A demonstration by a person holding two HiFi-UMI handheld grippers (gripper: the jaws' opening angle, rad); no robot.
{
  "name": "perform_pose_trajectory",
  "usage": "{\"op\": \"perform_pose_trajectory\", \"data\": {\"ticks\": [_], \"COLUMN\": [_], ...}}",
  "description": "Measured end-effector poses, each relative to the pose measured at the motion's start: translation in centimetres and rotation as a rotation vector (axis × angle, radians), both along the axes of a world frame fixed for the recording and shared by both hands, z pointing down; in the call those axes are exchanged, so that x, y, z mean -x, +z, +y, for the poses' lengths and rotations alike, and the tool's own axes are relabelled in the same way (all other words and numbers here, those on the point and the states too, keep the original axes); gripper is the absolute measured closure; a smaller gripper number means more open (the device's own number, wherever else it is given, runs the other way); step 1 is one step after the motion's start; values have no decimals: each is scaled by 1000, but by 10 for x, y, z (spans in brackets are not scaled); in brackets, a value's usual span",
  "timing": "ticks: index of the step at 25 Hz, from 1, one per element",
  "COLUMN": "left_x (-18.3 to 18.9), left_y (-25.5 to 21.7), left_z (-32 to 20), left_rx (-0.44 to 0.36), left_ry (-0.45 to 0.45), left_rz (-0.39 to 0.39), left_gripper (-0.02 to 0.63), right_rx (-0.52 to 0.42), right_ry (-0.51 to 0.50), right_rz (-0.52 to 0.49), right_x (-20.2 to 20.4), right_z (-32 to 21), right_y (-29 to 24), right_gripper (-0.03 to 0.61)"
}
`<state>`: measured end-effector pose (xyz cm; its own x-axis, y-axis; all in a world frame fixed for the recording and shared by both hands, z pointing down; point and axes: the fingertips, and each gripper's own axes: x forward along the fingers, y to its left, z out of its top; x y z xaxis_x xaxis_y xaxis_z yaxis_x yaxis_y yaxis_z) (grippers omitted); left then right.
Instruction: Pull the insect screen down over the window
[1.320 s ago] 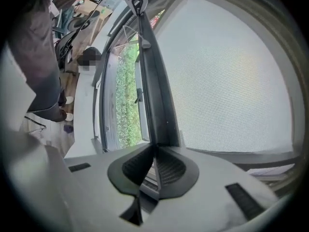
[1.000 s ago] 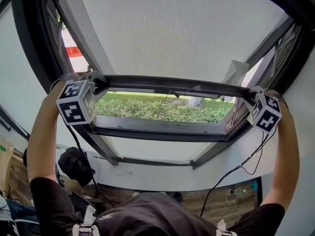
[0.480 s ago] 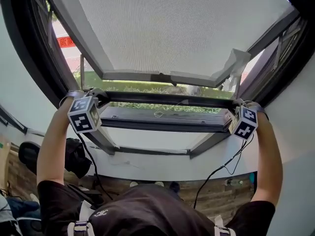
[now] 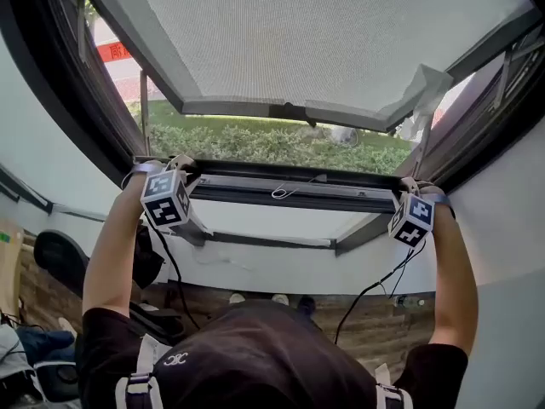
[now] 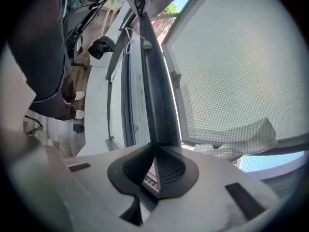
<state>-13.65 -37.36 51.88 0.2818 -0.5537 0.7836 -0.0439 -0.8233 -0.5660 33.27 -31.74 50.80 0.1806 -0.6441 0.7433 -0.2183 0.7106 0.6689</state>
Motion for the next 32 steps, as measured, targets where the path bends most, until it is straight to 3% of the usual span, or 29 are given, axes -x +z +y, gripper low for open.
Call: {"op": "perform_pose_trajectory", "data": {"ticks": [8,14,23,32], "left_x": [1,2,3,3], "left_y": [53,68,120,141], "left_z": [1,0,0,-1], "left_rx": [77,82,60,117], "left_ry": [-9,-4,6,5], "left_rz": [-41,-60,-184,-194], "left_gripper": [578,580,584,584], "right_rx": [61,36,76,76], "right_ry": [10,-16,-3,21], "right_rz": [-5,36,68,34], "right_x": [-1,3,6,16], "right_z": [3,0,4,1], "right_y": [51,64,110,123], "right_gripper": [548,551,554,554]}}
